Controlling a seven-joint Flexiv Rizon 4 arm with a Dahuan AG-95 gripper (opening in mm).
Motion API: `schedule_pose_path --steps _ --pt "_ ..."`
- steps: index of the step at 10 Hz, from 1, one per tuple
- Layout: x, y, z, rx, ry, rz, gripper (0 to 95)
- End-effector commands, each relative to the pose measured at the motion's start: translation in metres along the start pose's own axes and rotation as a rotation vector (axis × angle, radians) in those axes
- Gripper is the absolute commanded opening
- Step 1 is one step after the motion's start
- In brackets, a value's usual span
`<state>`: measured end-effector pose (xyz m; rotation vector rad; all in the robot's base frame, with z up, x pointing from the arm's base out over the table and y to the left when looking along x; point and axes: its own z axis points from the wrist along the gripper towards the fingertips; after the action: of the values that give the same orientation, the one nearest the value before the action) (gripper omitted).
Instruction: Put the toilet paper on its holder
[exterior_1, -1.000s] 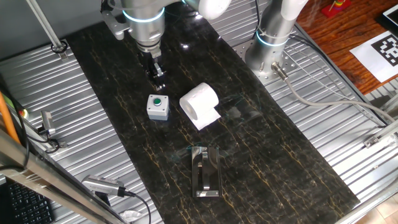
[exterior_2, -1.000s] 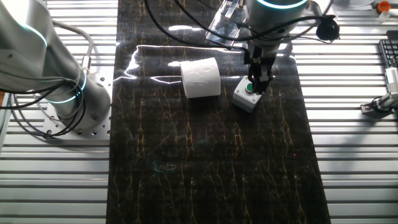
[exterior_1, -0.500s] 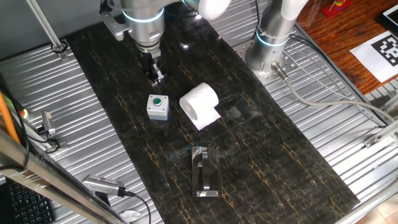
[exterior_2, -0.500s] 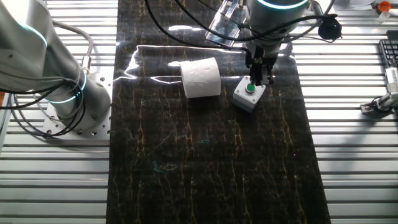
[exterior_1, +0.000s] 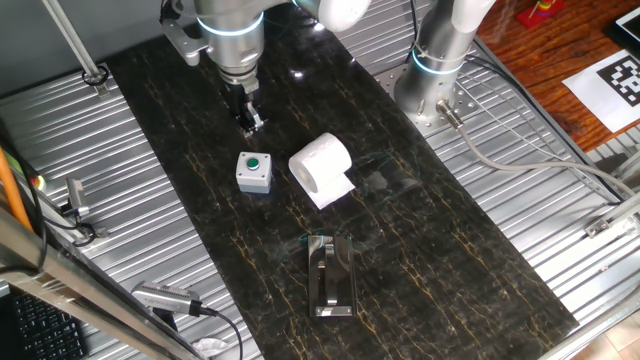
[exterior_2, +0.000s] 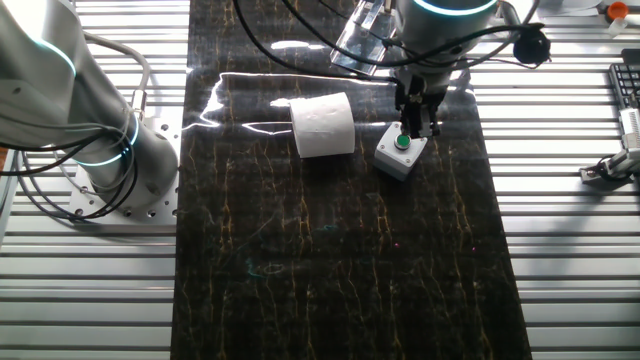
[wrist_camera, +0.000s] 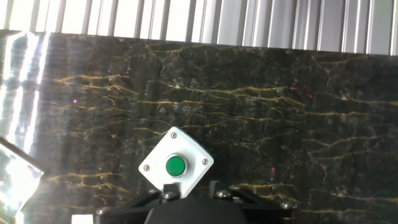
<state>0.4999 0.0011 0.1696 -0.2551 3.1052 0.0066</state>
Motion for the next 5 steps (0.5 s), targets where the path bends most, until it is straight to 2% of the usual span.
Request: schedule_pose_path --steps 1,3,5 --pt "-0.0004 -0.0004 0.0003 0.001 0.009 -0.017 0.0" --pt "-0.0010 0.0002 0.0003 -0.002 0.013 -0.049 0.0" --pt "-0.0011 0.0003 -0.0004 -0.002 0.020 -0.035 0.0"
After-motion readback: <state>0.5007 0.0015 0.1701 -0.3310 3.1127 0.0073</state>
